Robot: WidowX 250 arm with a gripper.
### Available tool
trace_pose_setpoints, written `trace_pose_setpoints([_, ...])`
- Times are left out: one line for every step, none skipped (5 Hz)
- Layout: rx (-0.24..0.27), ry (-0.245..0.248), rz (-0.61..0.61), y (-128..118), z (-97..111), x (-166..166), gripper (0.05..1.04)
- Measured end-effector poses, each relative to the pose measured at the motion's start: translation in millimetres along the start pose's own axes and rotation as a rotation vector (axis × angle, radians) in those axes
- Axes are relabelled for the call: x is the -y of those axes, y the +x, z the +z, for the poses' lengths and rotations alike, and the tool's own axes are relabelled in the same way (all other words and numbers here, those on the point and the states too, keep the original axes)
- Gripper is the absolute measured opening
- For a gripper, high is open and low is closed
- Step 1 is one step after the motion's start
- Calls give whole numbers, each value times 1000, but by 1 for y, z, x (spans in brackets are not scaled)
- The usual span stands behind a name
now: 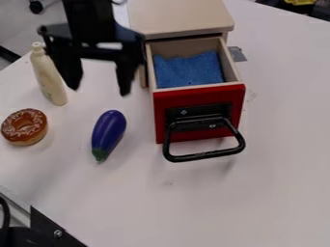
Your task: Close the drawer
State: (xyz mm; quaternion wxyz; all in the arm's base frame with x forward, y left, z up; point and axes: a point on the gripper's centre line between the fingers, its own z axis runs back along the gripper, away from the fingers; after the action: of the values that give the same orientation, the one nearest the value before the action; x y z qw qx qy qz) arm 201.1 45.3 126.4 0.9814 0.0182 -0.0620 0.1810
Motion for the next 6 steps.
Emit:
trace_pose_setpoints([1,-12,-100,-27,1,13,999])
trace_pose_setpoints([-6,-32,-178,-51,-6,18,999])
trace_pose_setpoints([-21,-46,-253,-65,-14,21,999])
trace_pose_setpoints([25,-53,-337,-81,-24,25,999])
trace_pose_setpoints([70,-122,-401,-97,-28,36,999])
trace_pose_setpoints([118,-171,-449,-104,-22,48,999])
